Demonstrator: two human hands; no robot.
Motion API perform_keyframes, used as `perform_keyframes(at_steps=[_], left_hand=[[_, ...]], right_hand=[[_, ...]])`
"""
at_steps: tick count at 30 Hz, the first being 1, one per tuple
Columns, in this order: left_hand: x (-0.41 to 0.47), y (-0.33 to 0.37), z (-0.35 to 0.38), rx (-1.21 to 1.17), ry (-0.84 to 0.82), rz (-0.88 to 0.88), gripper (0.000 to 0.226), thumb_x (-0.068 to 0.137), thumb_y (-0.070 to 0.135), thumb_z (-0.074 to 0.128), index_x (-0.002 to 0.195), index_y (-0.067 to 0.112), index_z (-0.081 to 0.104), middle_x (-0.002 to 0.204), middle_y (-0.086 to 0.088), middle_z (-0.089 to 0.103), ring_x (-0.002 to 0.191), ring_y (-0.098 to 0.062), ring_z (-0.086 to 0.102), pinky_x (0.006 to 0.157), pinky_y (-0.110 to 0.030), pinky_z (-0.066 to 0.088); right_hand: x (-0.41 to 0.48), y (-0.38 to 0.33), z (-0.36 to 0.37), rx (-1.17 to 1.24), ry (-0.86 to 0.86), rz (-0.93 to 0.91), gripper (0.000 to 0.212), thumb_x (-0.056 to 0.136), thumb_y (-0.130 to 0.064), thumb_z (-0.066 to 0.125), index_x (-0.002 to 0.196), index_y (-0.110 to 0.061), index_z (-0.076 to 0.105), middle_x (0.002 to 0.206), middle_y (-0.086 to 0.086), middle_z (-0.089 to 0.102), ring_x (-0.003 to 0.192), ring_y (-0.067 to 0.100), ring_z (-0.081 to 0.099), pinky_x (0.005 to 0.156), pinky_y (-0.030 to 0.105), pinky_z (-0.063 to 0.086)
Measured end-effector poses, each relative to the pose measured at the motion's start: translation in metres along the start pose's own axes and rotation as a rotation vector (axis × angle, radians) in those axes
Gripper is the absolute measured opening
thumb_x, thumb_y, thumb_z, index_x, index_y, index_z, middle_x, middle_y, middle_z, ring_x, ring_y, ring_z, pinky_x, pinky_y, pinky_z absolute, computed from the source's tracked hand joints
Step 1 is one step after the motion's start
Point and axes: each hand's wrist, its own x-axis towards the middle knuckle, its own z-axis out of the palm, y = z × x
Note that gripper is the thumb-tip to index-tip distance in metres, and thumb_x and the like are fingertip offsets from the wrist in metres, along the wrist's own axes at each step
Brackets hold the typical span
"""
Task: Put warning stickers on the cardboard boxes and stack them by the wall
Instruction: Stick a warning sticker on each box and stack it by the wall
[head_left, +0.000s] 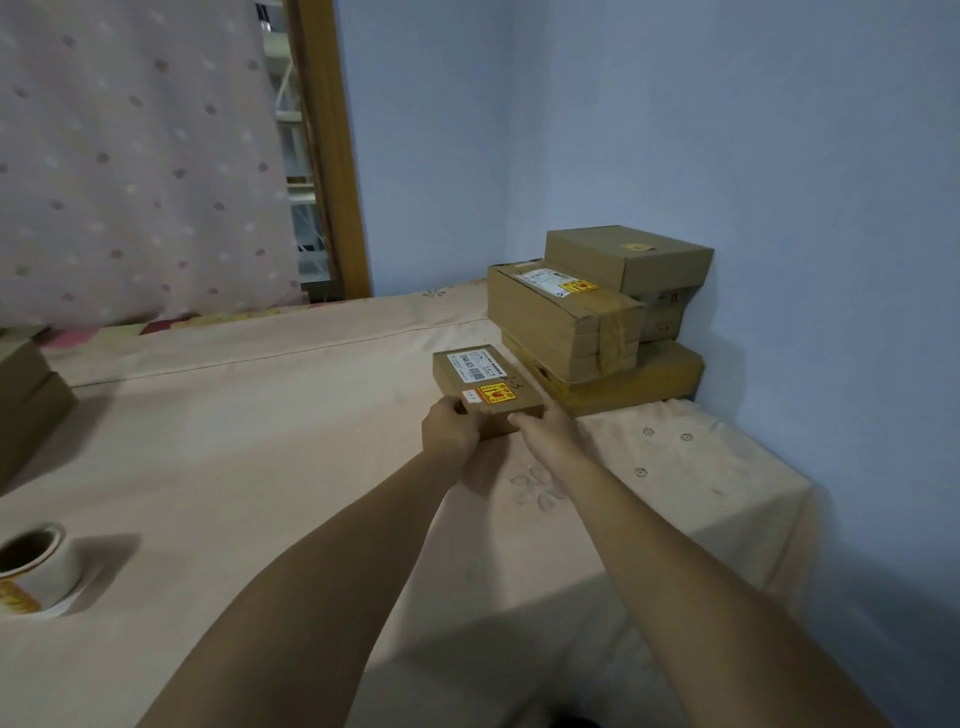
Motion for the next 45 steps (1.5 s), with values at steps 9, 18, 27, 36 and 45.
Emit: perform_keyframes(at_steps=[9, 18, 27, 36, 45], left_hand=[[0.016, 0.005, 0.022, 0.001, -0.005, 0.029, 0.039, 0.093, 0.029, 0.067, 0.130, 0.015, 0.063, 0.125, -0.005, 0.068, 0.112, -0.024, 0.062, 0.090, -0.030, 0.048], [0.016, 0.011, 0.020, 0.009, -0.029, -0.008, 0.040, 0.094, 0.025, 0.065, 0.131, 0.014, 0.059, 0.128, -0.007, 0.066, 0.113, -0.025, 0.061, 0.088, -0.030, 0.047], [-0.002, 0.018, 0.000, 0.030, -0.051, -0.022, 0.048, 0.095, 0.026, 0.057, 0.142, 0.014, 0.050, 0.138, -0.008, 0.057, 0.113, -0.024, 0.056, 0.085, -0.030, 0.043], [-0.023, 0.025, -0.104, 0.326, -0.035, 0.182, 0.046, 0.097, 0.032, 0.060, 0.138, 0.013, 0.057, 0.141, -0.007, 0.057, 0.127, -0.024, 0.054, 0.103, -0.033, 0.044], [-0.052, 0.012, -0.304, 0.851, 0.143, 0.250, 0.051, 0.098, 0.047, 0.052, 0.141, 0.020, 0.054, 0.144, -0.004, 0.052, 0.134, -0.024, 0.043, 0.103, -0.042, 0.044]], right_hand=[[0.030, 0.008, -0.006, 0.002, 0.025, 0.019, 0.065, 0.092, -0.028, 0.066, 0.152, -0.021, 0.041, 0.142, 0.003, 0.058, 0.127, 0.027, 0.056, 0.101, 0.037, 0.048], [0.025, 0.004, -0.008, 0.003, 0.016, 0.066, 0.073, 0.089, -0.033, 0.065, 0.155, -0.024, 0.036, 0.146, 0.002, 0.053, 0.135, 0.030, 0.049, 0.110, 0.045, 0.043], [0.002, -0.005, -0.008, -0.110, 0.008, 0.083, 0.064, 0.086, -0.031, 0.064, 0.145, -0.018, 0.045, 0.135, 0.007, 0.060, 0.124, 0.033, 0.055, 0.102, 0.043, 0.046], [-0.047, -0.061, 0.019, -0.438, -0.080, -0.129, 0.054, 0.093, -0.033, 0.054, 0.146, -0.023, 0.051, 0.139, 0.006, 0.059, 0.122, 0.032, 0.056, 0.098, 0.038, 0.048], [-0.102, -0.151, 0.133, -0.636, -0.282, -0.434, 0.069, 0.098, -0.058, 0.046, 0.157, -0.022, 0.037, 0.165, 0.000, 0.033, 0.148, 0.027, 0.034, 0.117, 0.042, 0.033]])
